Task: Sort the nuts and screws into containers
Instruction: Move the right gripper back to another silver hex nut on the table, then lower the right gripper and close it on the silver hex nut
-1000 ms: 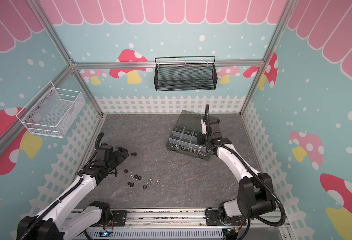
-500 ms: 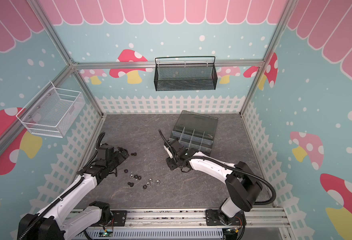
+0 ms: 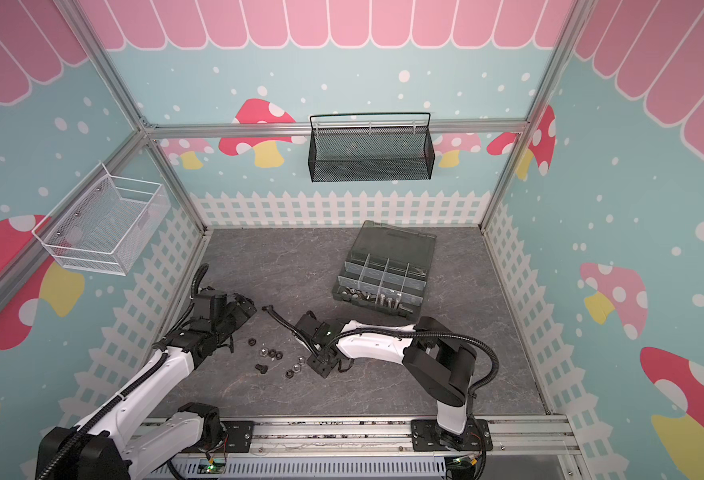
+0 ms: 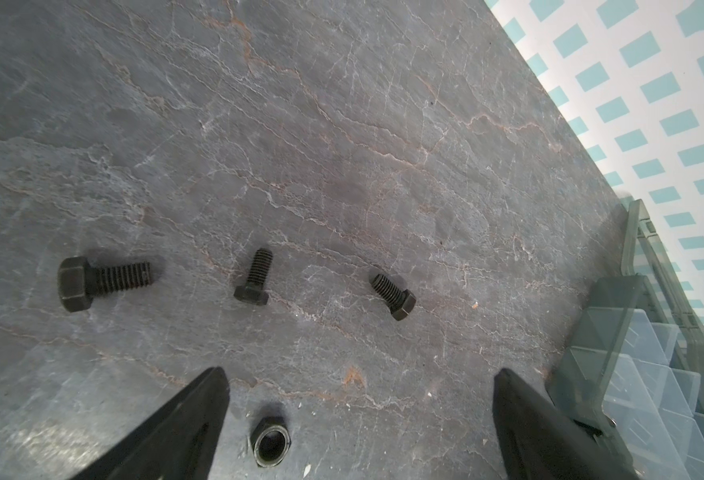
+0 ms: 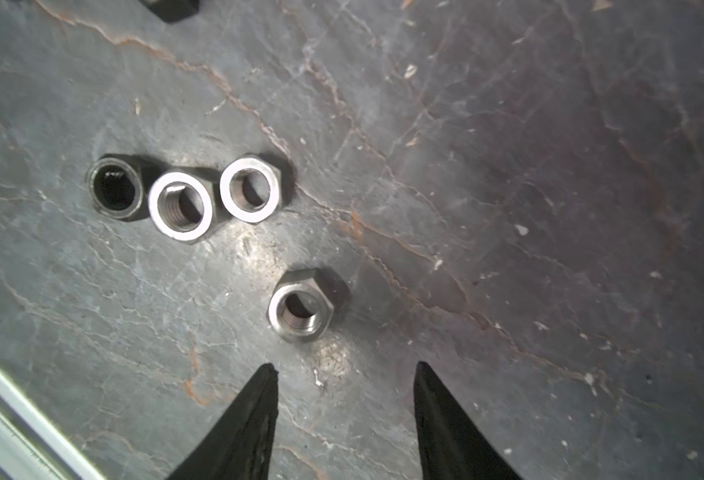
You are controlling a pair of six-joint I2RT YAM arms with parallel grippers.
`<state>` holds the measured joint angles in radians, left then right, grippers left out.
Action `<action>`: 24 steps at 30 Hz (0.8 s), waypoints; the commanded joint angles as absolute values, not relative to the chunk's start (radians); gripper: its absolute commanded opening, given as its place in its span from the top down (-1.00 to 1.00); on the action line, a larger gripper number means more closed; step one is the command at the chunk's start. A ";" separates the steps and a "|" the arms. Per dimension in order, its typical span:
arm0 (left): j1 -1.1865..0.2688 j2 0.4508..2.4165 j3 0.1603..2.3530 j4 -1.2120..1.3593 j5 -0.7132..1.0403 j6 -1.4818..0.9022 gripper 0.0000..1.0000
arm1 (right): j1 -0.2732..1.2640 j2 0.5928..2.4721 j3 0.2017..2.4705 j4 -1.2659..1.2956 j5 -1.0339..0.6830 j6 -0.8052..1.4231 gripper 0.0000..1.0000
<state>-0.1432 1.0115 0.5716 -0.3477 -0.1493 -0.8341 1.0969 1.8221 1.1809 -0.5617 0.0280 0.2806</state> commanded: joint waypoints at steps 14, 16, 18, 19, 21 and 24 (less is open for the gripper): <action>-0.125 1.001 0.556 -0.362 -0.169 -0.848 -1.00 | 1.119 1.949 1.244 -0.590 0.107 0.297 -0.04; -0.125 1.003 0.556 -0.362 -0.167 -0.848 -1.00 | 1.118 1.958 1.246 -0.589 0.115 0.302 0.00; -0.124 1.006 0.556 -0.360 -0.163 -0.848 -0.99 | 1.117 1.964 1.249 -0.589 0.117 0.302 0.04; -0.124 1.005 0.555 -0.359 -0.163 -0.848 -0.99 | 1.117 1.967 1.252 -0.588 0.118 0.304 0.06; -0.124 1.007 0.555 -0.358 -0.163 -0.848 -1.00 | 1.117 1.974 1.253 -0.588 0.122 0.307 0.11; -0.124 1.008 0.553 -0.356 -0.163 -0.848 -0.99 | 1.114 1.981 1.251 -0.588 0.122 0.308 0.18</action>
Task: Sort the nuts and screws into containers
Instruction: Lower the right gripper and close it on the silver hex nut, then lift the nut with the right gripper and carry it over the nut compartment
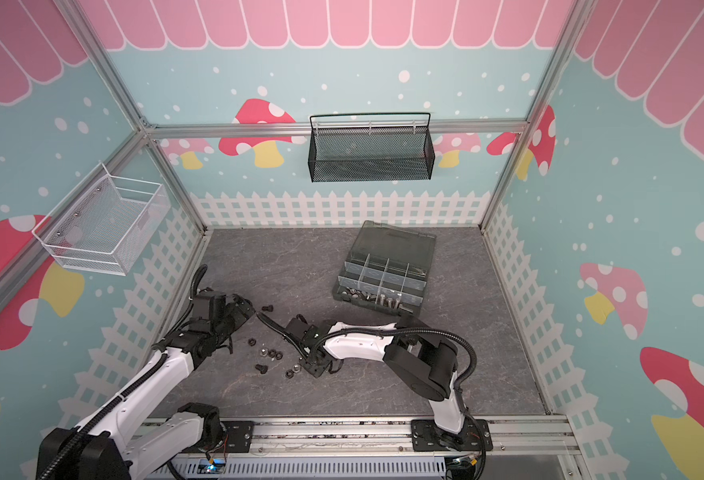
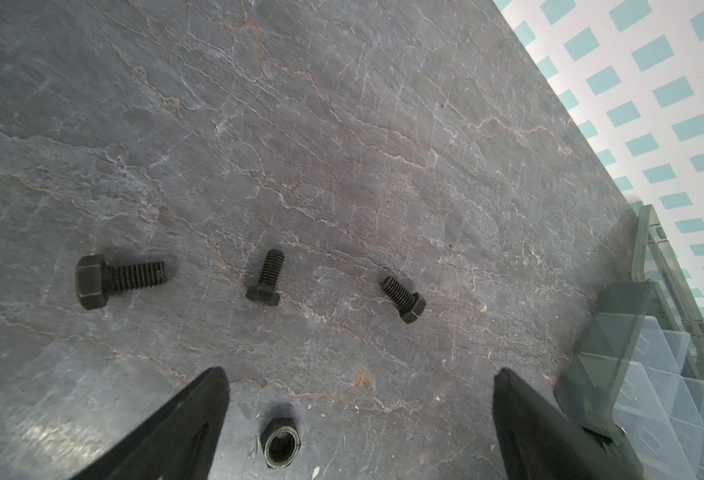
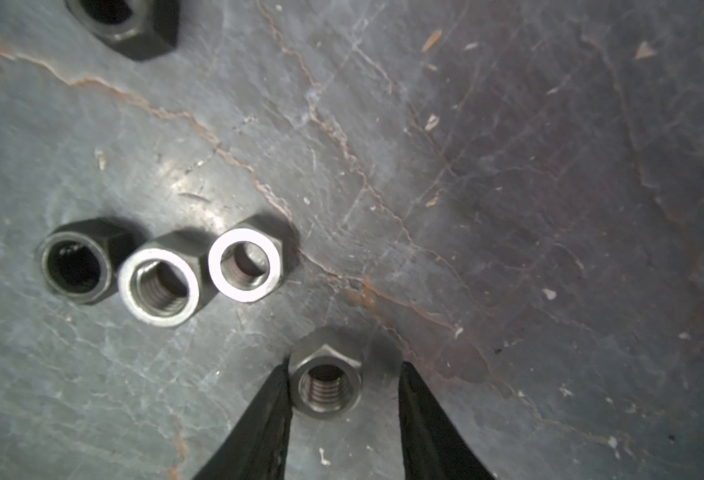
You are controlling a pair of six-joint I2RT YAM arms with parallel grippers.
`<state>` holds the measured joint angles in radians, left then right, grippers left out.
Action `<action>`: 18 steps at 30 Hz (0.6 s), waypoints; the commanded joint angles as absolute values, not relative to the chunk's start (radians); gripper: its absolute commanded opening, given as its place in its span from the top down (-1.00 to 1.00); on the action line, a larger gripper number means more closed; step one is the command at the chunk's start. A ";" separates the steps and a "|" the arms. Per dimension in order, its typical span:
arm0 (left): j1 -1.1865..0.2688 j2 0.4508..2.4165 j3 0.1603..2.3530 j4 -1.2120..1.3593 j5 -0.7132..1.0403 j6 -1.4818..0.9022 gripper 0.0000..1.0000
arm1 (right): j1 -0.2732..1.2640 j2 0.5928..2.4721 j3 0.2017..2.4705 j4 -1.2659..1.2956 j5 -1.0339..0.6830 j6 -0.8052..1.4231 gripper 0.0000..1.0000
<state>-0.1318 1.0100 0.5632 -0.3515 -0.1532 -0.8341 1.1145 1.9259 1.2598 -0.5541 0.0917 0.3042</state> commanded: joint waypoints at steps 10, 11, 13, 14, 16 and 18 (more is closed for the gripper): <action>-0.124 1.005 0.550 -0.356 -0.161 -0.845 -0.99 | 1.105 1.993 1.243 -0.570 0.074 0.307 0.30; -0.124 1.006 0.550 -0.355 -0.161 -0.845 -1.00 | 1.104 1.994 1.241 -0.569 0.074 0.306 0.30; -0.124 1.006 0.549 -0.355 -0.158 -0.845 -1.00 | 1.103 1.998 1.238 -0.569 0.068 0.305 0.31; -0.124 1.006 0.549 -0.356 -0.159 -0.845 -1.00 | 1.102 1.999 1.236 -0.569 0.063 0.305 0.32; -0.124 1.004 0.549 -0.355 -0.160 -0.845 -0.99 | 1.103 1.998 1.234 -0.569 0.057 0.304 0.35; -0.124 1.004 0.549 -0.356 -0.161 -0.845 -1.00 | 1.102 1.997 1.233 -0.572 0.049 0.304 0.42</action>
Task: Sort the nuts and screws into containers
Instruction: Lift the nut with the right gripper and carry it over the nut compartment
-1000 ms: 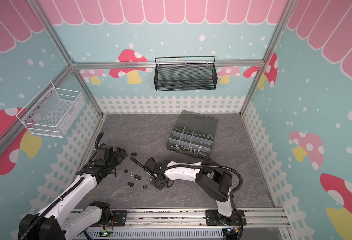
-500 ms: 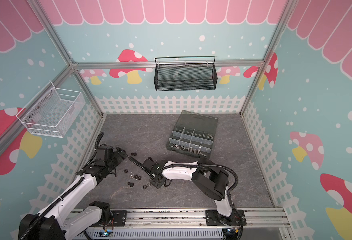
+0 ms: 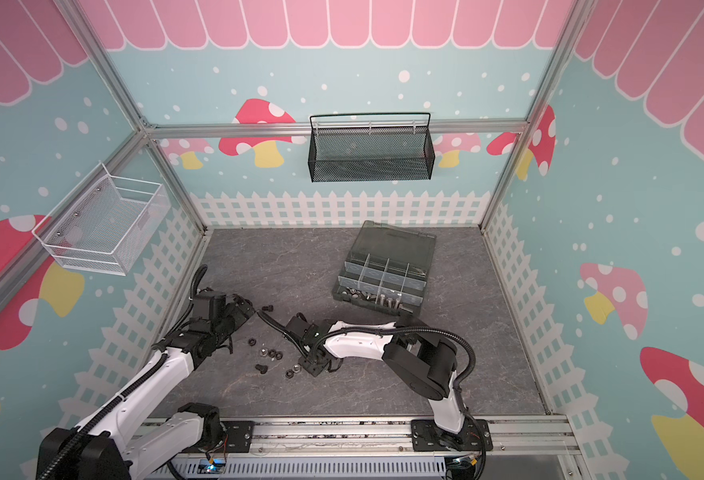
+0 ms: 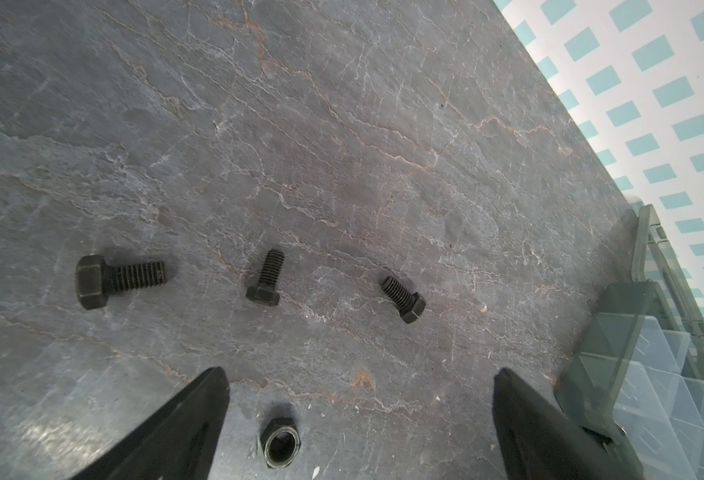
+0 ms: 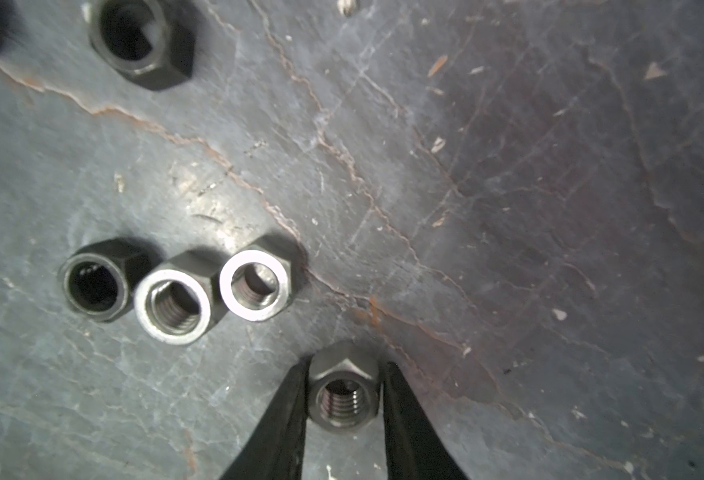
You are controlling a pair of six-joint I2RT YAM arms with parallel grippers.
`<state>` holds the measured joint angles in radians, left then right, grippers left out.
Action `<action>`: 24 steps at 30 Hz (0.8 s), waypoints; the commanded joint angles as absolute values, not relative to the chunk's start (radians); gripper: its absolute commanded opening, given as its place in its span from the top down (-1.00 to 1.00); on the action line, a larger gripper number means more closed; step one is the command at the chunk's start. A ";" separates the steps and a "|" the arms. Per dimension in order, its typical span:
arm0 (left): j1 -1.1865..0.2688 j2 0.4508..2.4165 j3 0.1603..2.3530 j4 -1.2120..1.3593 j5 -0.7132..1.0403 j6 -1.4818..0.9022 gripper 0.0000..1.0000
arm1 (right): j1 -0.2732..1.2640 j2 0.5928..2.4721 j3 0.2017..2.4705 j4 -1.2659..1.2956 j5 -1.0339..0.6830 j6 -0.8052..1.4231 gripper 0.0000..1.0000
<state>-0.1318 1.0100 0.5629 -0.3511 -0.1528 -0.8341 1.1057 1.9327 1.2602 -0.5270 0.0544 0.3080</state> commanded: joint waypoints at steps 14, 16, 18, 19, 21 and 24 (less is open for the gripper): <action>-0.124 1.000 0.552 -0.355 -0.158 -0.844 -1.00 | 1.070 1.909 1.217 -0.568 0.071 0.361 0.86; -0.124 1.000 0.556 -0.356 -0.159 -0.842 -1.00 | 1.050 1.864 1.205 -0.553 0.066 0.375 0.93; -0.124 1.000 0.557 -0.355 -0.158 -0.841 -1.00 | 1.030 1.831 1.190 -0.538 0.061 0.390 1.00; -0.124 1.000 0.558 -0.356 -0.158 -0.841 -0.99 | 1.018 1.812 1.183 -0.529 0.062 0.399 1.00; -0.124 1.000 0.560 -0.356 -0.159 -0.840 -0.99 | 0.995 1.776 1.165 -0.514 0.059 0.412 1.00; -0.124 1.001 0.564 -0.355 -0.156 -0.839 -0.99 | 0.952 1.713 1.137 -0.495 0.068 0.432 1.00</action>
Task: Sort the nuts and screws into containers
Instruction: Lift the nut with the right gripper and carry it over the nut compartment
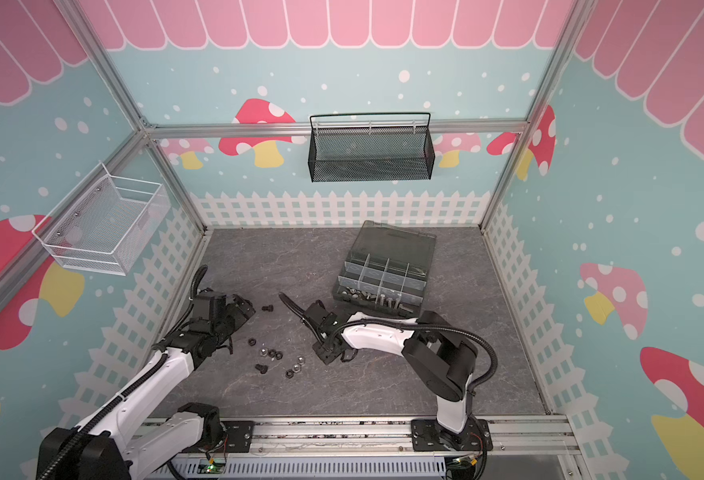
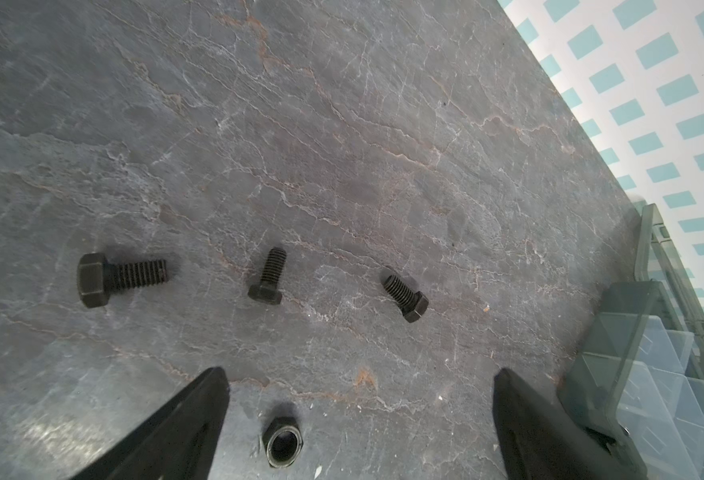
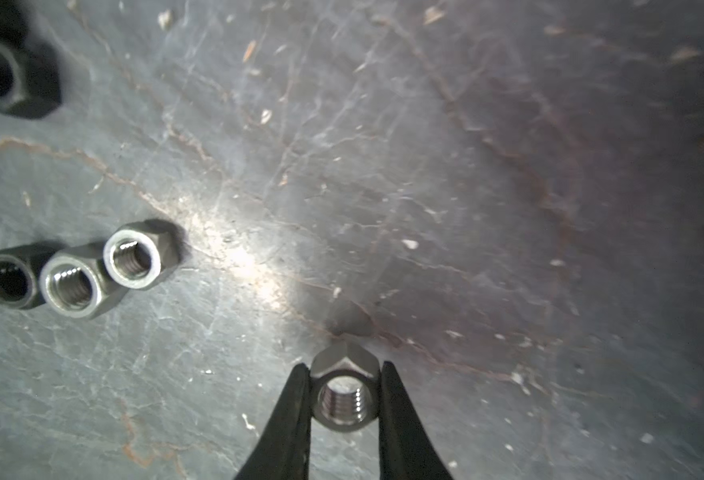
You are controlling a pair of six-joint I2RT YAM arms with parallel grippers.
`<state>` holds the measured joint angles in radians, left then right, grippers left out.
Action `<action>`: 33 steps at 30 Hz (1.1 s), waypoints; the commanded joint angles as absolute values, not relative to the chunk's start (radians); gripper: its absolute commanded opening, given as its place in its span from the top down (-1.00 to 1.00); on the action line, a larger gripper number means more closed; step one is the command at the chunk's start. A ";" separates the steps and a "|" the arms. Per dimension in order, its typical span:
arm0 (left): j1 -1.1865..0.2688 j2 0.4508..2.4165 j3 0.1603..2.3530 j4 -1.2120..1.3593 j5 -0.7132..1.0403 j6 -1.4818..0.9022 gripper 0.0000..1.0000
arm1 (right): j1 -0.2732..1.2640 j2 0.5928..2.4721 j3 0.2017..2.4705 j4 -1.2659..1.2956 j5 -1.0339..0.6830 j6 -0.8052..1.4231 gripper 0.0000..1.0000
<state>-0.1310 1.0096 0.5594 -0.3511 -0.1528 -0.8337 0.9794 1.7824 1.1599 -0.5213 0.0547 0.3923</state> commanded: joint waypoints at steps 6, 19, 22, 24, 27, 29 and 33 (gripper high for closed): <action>-0.123 1.009 0.568 -0.351 -0.151 -0.838 -1.00 | 0.815 1.575 1.070 -0.465 0.100 0.454 1.00; -0.124 1.026 0.574 -0.322 -0.114 -0.845 -1.00 | 0.425 1.420 1.027 -0.416 0.183 0.447 1.00; -0.123 1.033 0.574 -0.309 -0.106 -0.848 -0.99 | 0.351 1.426 1.024 -0.377 0.151 0.428 1.00; -0.124 1.037 0.574 -0.300 -0.099 -0.851 -1.00 | 0.312 1.449 1.031 -0.370 0.147 0.415 1.00; -0.124 1.043 0.579 -0.293 -0.090 -0.854 -0.99 | 0.265 1.486 1.045 -0.364 0.151 0.399 1.00; -0.124 1.043 0.584 -0.293 -0.086 -0.854 -0.99 | 0.236 1.504 1.046 -0.352 0.133 0.390 1.00; -0.124 1.041 0.588 -0.293 -0.082 -0.850 -1.00 | 0.189 1.542 1.048 -0.327 0.093 0.376 1.00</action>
<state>-0.1310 1.0416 0.5606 -0.3092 -0.0906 -0.8345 0.2104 1.5192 1.0363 -0.3592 0.1268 0.3996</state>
